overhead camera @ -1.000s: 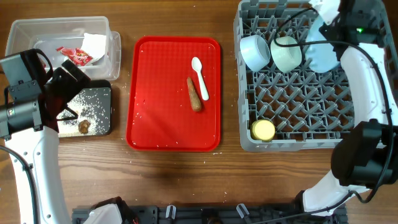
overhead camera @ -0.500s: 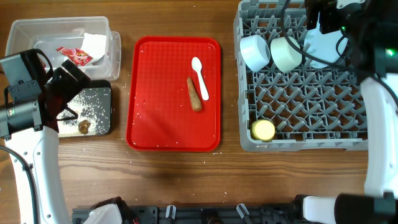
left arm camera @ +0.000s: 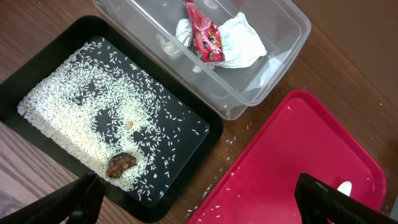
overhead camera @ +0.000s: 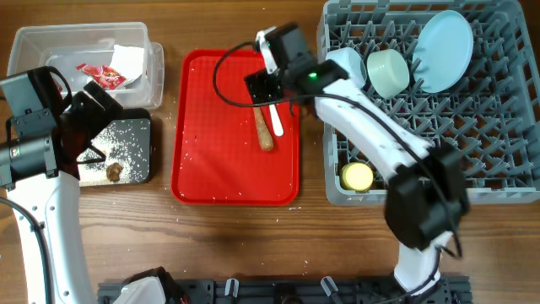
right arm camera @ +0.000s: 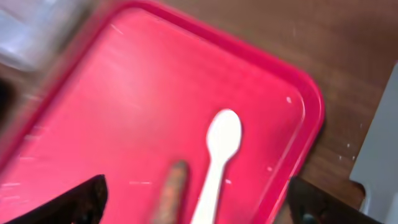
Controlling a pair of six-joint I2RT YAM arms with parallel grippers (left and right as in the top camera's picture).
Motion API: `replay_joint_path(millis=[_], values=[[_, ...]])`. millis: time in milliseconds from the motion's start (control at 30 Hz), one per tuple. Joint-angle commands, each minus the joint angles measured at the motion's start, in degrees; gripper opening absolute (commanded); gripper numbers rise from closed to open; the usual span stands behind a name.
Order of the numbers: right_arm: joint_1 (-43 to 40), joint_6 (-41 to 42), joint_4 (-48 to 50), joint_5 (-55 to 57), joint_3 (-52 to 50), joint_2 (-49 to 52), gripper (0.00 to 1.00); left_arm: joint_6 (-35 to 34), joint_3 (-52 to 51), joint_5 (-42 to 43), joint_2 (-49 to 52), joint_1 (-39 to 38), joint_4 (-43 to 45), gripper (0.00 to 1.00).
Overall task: Sort waste into correct bins and load items into the dishwasher rack
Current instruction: 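Grasp the white plastic spoon on the red tray with right gripper, then lower the spoon into the dish rack and open the right gripper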
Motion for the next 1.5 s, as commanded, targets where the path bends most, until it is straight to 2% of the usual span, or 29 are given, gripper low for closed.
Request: replay_joint_path(millis=[0,133,333,400,467,567,733,867,933,967,1000,1067,1100,1133,1233,1367,1467], values=[[-0.44,-4.13,0.57,4.44,-0.17,5.49,0.82,0.11,0.85,-0.37,-0.42,0.35,0.15,1.0],[-0.44,-7.26,0.92,4.0,-0.17,10.71,0.61,0.11,0.85,-0.37,-0.42,0.35,0.15,1.0],[-0.46,-8.02,1.25,3.1,-0.17,14.45,0.47,0.11,0.85,-0.37,-0.42,0.35,0.15,1.0],[-0.46,-7.89,1.53,3.15,-0.17,15.34,0.29,0.11,0.85,-0.37,-0.42,0.35,0.15,1.0],[-0.57,-7.41,1.42,3.15,-0.17,15.91,0.15,0.11,0.85,-0.37,-0.42,0.35,0.15,1.0],[-0.79,-6.47,0.96,3.17,-0.17,15.91,0.04,0.11,0.85,-0.37,-0.42,0.35,0.15,1.0],[-0.83,-5.86,-0.13,3.1,0.0,13.64,0.04,0.11,0.85,-0.37,-0.42,0.35,0.15,1.0],[-0.83,-2.89,-1.03,2.97,0.02,3.98,0.04,0.11,0.85,-0.37,-0.42,0.35,0.15,1.0],[-0.96,2.1,-2.86,2.82,0.02,-3.76,0.04,0.11,0.85,-0.37,-0.42,0.35,0.15,1.0],[-2.97,14.14,-7.87,3.8,0.02,-12.61,0.04,0.11,0.85,-0.35,-0.42,0.35,0.15,1.0],[-5.07,20.98,-12.24,3.8,0.0,-17.27,0.04,0.11,0.85,-0.37,-0.42,0.35,0.13,1.0],[-8.33,24.92,-17.57,3.85,0.0,-21.46,0.04,0.11,0.85,-0.37,-0.42,0.35,0.15,1.0],[-9.77,26.14,-19.78,4.13,0.0,-22.58,0.04,0.11,0.85,-0.37,-0.42,0.35,0.15,1.0],[-12.92,31.63,-24.92,5.18,-0.02,-23.85,0.04,0.11,0.85,-0.37,-0.42,0.35,0.15,1.0],[-17.9,43.95,-30.38,8.28,-0.44,-23.85,0.04,0.11,0.85,-0.37,-0.42,0.35,0.15,1.0],[-22.47,58.16,-31.3,10.71,-3.67,-23.04,0.04,0.11,0.85,-0.37,-0.42,0.35,0.15,1.0],[-23.56,70.97,-29.07,10.86,-9.81,-22.21,0.04,0.11,0.85,-0.37,-0.42,0.35,0.15,1.0]])
